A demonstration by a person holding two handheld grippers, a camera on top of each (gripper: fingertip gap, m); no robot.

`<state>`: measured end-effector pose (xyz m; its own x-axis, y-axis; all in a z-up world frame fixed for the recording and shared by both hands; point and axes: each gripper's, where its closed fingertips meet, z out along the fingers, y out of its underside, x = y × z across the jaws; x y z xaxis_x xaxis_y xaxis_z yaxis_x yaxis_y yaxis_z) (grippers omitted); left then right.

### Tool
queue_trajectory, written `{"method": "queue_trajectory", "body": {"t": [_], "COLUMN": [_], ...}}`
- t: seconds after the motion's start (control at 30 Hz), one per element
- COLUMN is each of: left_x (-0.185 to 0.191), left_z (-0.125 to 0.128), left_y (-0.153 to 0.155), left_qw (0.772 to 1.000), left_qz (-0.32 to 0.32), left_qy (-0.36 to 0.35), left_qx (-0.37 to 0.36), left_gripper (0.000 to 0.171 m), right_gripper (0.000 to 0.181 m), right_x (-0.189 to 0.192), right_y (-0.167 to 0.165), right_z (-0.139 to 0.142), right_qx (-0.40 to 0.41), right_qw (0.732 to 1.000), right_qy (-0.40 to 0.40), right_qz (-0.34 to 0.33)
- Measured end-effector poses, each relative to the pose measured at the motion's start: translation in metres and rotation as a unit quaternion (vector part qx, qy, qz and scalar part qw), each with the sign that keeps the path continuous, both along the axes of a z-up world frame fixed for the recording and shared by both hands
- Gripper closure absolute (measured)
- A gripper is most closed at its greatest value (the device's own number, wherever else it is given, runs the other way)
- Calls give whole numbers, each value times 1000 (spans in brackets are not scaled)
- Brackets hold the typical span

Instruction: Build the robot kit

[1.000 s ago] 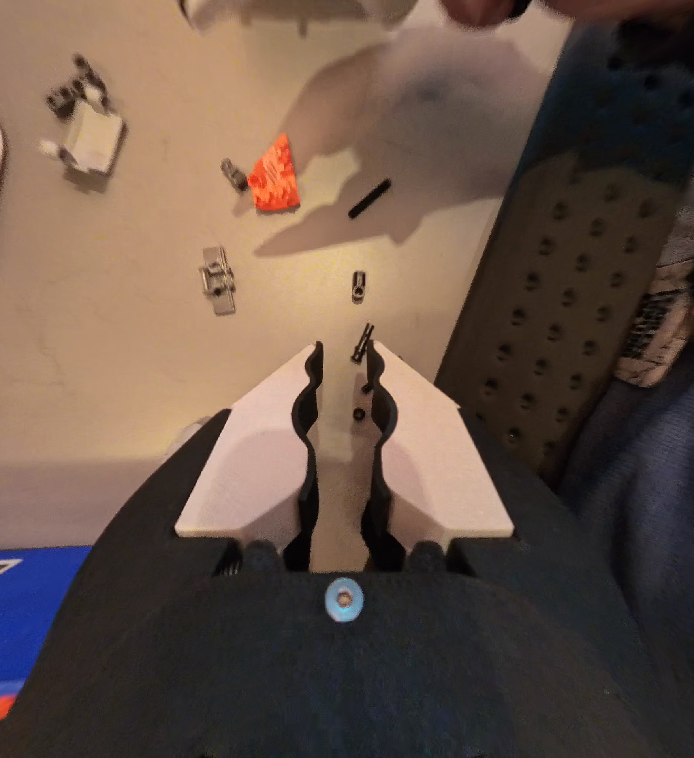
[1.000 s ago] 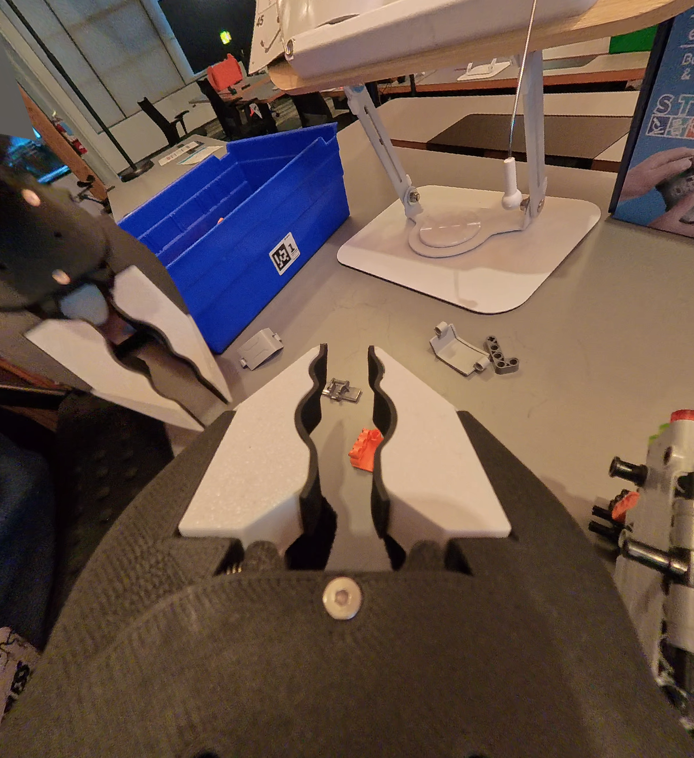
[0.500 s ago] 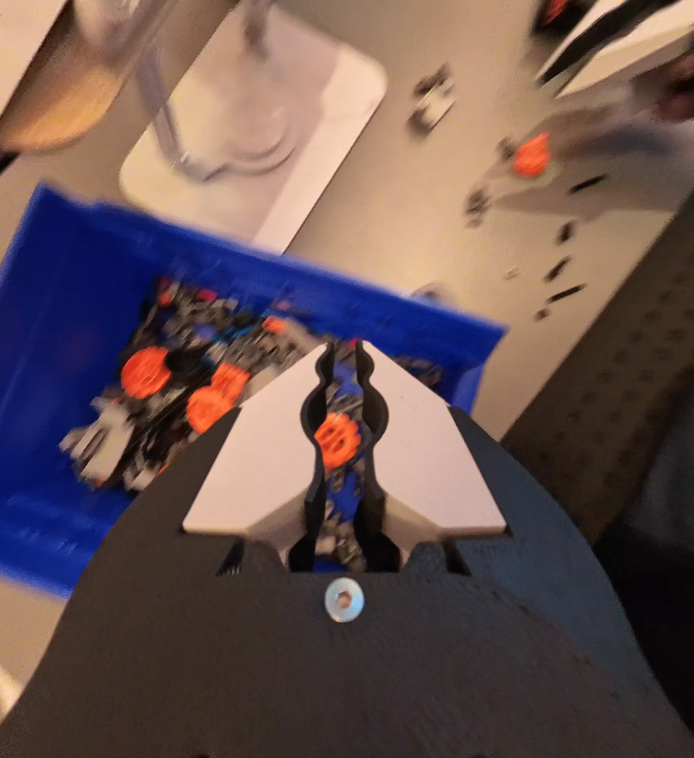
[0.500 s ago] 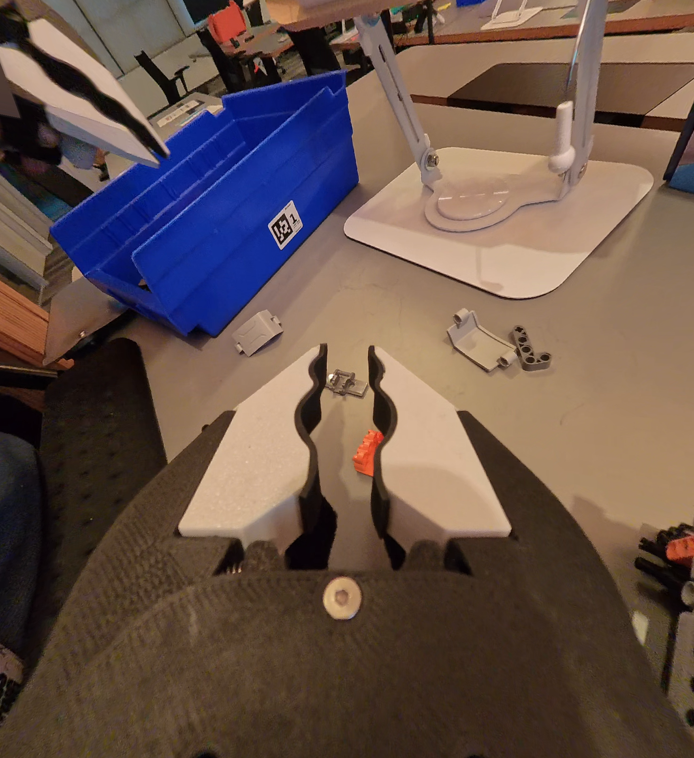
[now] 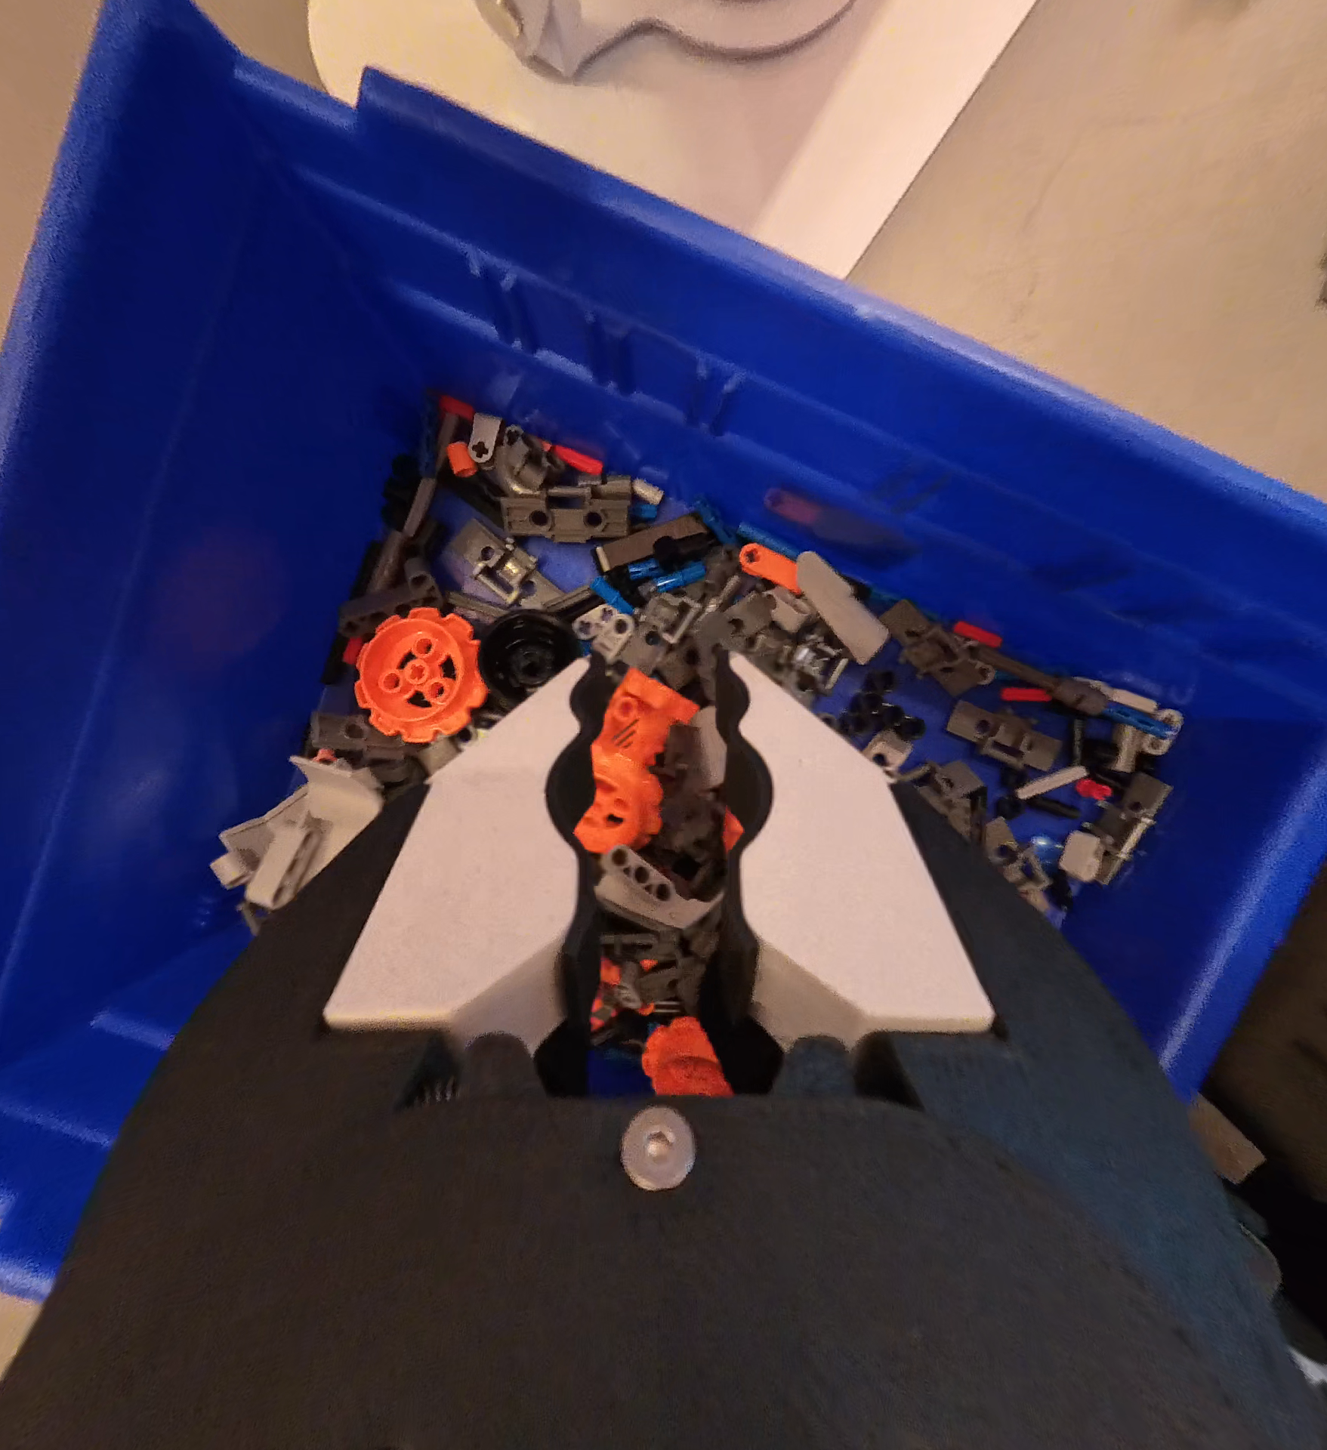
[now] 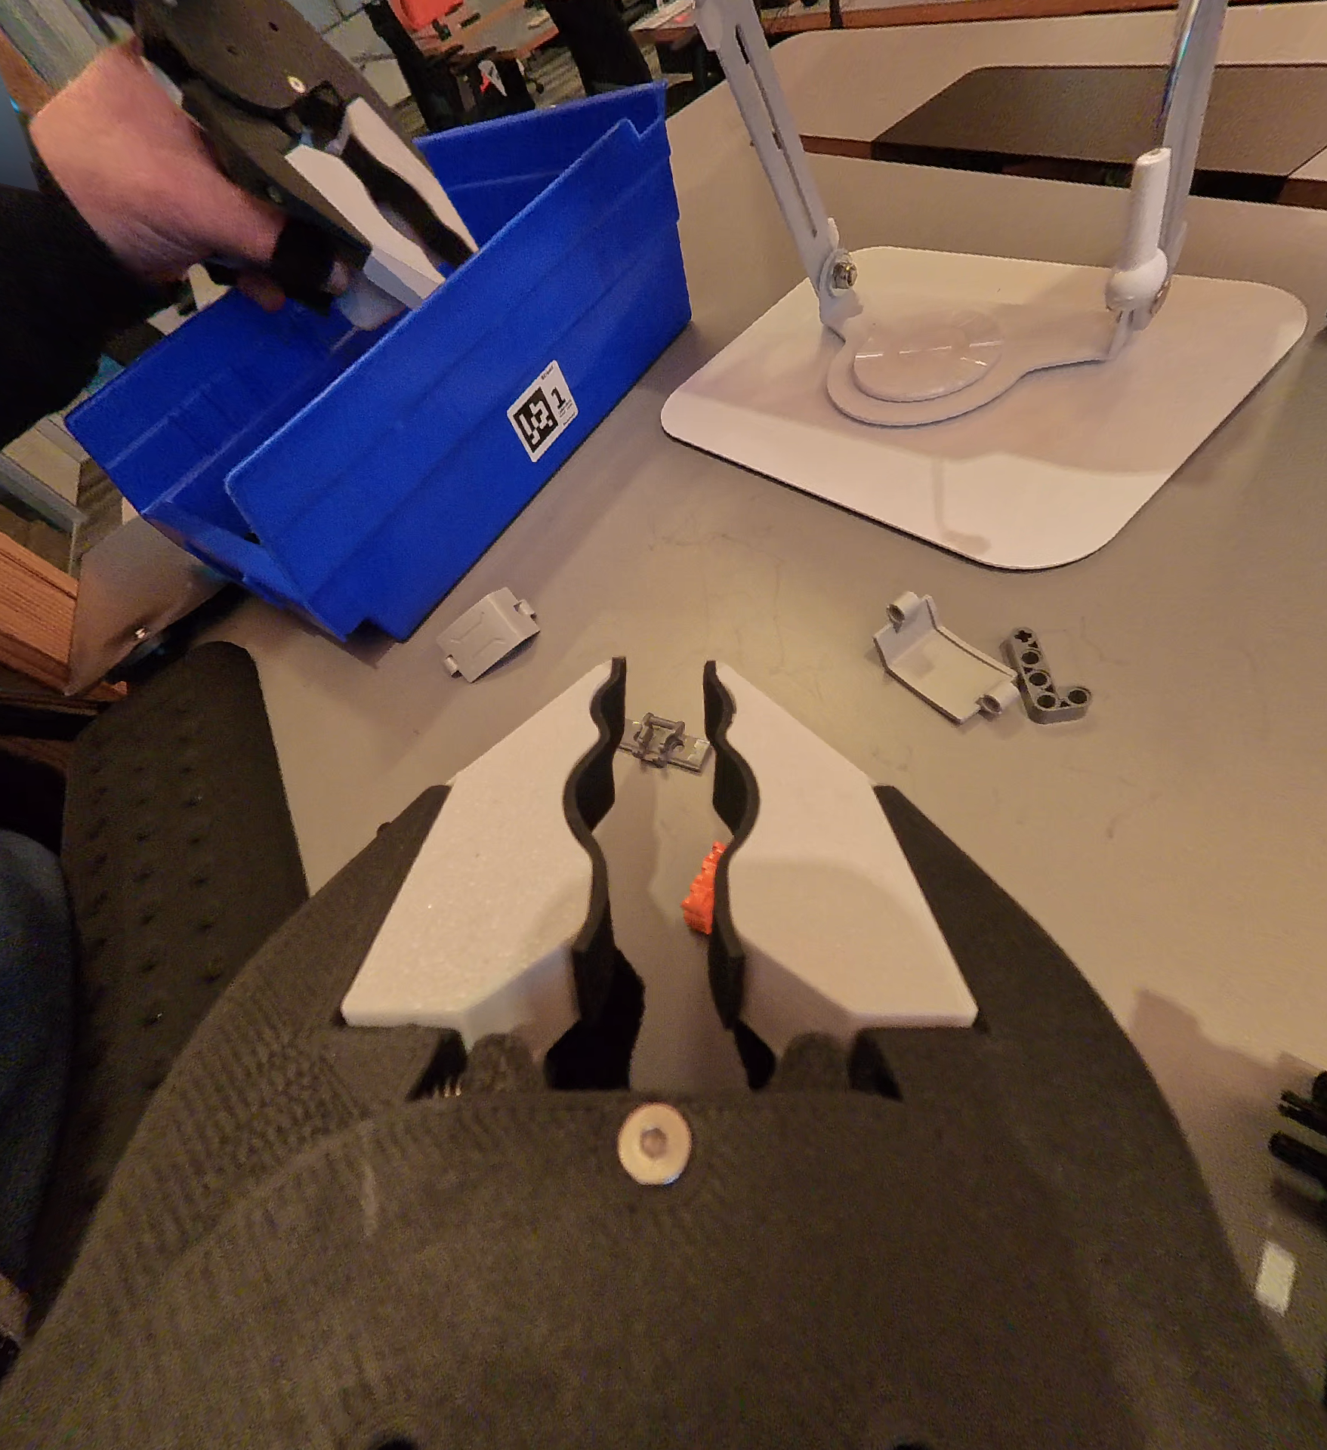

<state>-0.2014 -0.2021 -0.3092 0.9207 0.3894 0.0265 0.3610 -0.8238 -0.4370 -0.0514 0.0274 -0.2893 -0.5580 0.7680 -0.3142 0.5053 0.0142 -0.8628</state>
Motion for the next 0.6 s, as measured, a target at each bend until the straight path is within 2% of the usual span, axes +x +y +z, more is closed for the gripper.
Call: {"method": "queue_trajectory", "body": {"t": [0.07,0.13,0.27,0.33,0.4,0.47,0.6], "left_x": [-11,-12,-15,-10,-5,-5,3], "left_z": [-2,-5,-25,-30,-29,-30,-29], "left_y": [1,7,-9,-6,-6,-8,-9], "left_qw": [1000,1000,996,996,996,997,997], "left_qz": [5,-2,-24,-30,-30,-28,-30], "left_qy": [7,-15,-11,-7,-17,-14,-22], "left_qx": [-9,1,-87,-86,-79,-74,-67], "left_gripper": [146,146,139,134,137,150,158], "right_gripper": [165,164,164,164,164,164,164], "right_x": [-1,-2,-4,-5,-5,-6,-8], "right_y": [0,0,-2,-2,-2,-1,-1], "right_z": [-1,-2,-3,-2,-3,-2,-2], "right_qx": [-3,-4,-3,-3,-2,-1,1], "right_qw": [1000,1000,1000,1000,1000,1000,1000], "right_qy": [-2,-4,-4,-4,-6,-6,-7], "right_qz": [-2,-1,-1,-1,-2,-2,-1]}}
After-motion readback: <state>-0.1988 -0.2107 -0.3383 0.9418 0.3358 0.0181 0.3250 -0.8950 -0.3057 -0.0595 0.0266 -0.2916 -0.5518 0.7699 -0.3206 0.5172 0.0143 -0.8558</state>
